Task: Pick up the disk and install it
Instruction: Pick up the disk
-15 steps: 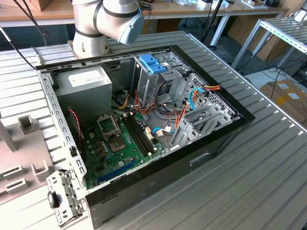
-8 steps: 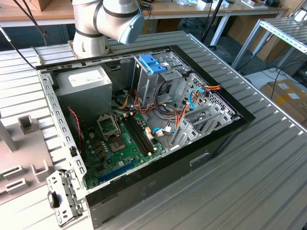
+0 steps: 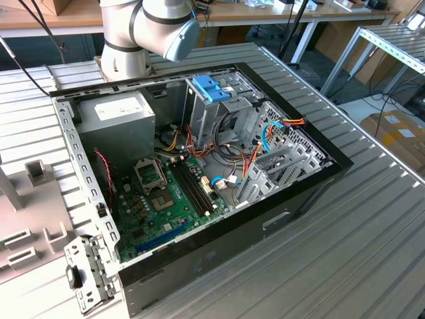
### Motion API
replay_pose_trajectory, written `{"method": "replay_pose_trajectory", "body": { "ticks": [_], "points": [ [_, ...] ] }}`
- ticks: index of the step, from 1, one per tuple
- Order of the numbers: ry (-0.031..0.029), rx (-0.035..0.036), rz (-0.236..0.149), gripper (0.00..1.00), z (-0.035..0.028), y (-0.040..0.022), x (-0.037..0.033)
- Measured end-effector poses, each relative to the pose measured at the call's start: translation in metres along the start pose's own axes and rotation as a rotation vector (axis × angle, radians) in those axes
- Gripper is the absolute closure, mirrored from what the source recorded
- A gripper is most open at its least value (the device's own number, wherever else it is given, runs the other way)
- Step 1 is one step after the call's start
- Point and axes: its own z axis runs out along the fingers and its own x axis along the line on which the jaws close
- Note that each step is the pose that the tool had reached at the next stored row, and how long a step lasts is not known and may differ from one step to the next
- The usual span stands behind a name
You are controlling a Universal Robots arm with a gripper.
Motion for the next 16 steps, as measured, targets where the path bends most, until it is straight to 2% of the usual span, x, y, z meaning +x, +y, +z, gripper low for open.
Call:
{"method": "replay_pose_trajectory", "body": {
  "ticks": [4,16],
  "points": [
    [0.0018,-0.0010,-0.041,0.89,0.0000,0.0000,0.0000],
    [0.0053,-0.0029,-0.119,0.89,0.0000,0.0000,0.0000]
  ]
}}
